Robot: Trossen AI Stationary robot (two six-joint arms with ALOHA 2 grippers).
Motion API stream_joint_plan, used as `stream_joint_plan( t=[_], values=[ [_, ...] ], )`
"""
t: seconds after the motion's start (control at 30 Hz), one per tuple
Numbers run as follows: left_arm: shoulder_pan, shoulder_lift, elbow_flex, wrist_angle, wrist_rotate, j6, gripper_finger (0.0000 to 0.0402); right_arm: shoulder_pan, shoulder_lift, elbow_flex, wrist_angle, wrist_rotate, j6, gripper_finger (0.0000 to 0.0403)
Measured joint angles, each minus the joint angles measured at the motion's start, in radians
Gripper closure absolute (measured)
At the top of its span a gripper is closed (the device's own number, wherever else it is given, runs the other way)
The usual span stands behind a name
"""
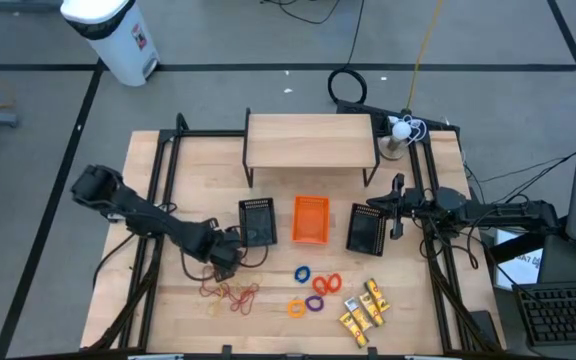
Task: Pick & Place Office Desk Supplies
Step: Put the red rubber band into the left black bin
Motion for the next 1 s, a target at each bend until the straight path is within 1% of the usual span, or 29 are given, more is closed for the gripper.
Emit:
stream_joint_plan(
  t=[0.2, 0.4, 0.47, 0.53, 0.6, 0.7, 0.73, 0.77, 0.9, 1.0],
  values=[
    [0.002, 0.061, 0.002, 0.027, 0.014, 0.034, 0.0184, 0.000, 0.001, 0.000, -0.004, 0.000, 0.000, 0.0399],
    [0.006, 0.096, 0.004, 0.054, 0.019, 0.081, 0.0206, 0.000, 0.003, 0.000, -0.005, 0.000, 0.000, 0.0399],
    [0.014, 0.104, 0.004, 0.057, 0.036, 0.097, 0.0224, 0.000, 0.008, 0.000, -0.004, 0.000, 0.000, 0.0399],
    [0.024, 0.109, 0.004, 0.060, 0.062, 0.116, 0.0254, 0.000, 0.011, 0.000, -0.006, 0.000, 0.000, 0.0399],
    [0.034, 0.109, 0.001, 0.073, 0.085, 0.133, 0.0294, 0.000, 0.017, 0.000, -0.005, 0.000, 0.001, 0.0399],
    [0.049, 0.109, -0.002, 0.090, 0.105, 0.163, 0.0365, 0.000, 0.026, 0.000, -0.004, 0.000, 0.000, 0.0399],
    [0.053, 0.109, -0.002, 0.092, 0.105, 0.171, 0.0382, 0.000, 0.030, 0.000, -0.004, 0.000, 0.001, 0.0399],
    [0.057, 0.109, -0.003, 0.094, 0.109, 0.180, 0.0391, 0.000, 0.034, 0.000, -0.004, 0.000, 0.000, 0.0399],
    [0.056, 0.100, -0.006, 0.095, 0.100, 0.210, 0.0395, 0.000, 0.046, 0.000, -0.005, 0.000, 0.001, 0.0399],
    [0.053, 0.061, 0.012, 0.044, 0.099, 0.215, 0.0398, 0.000, 0.050, 0.000, -0.004, 0.001, 0.000, 0.0399]
  ],
)
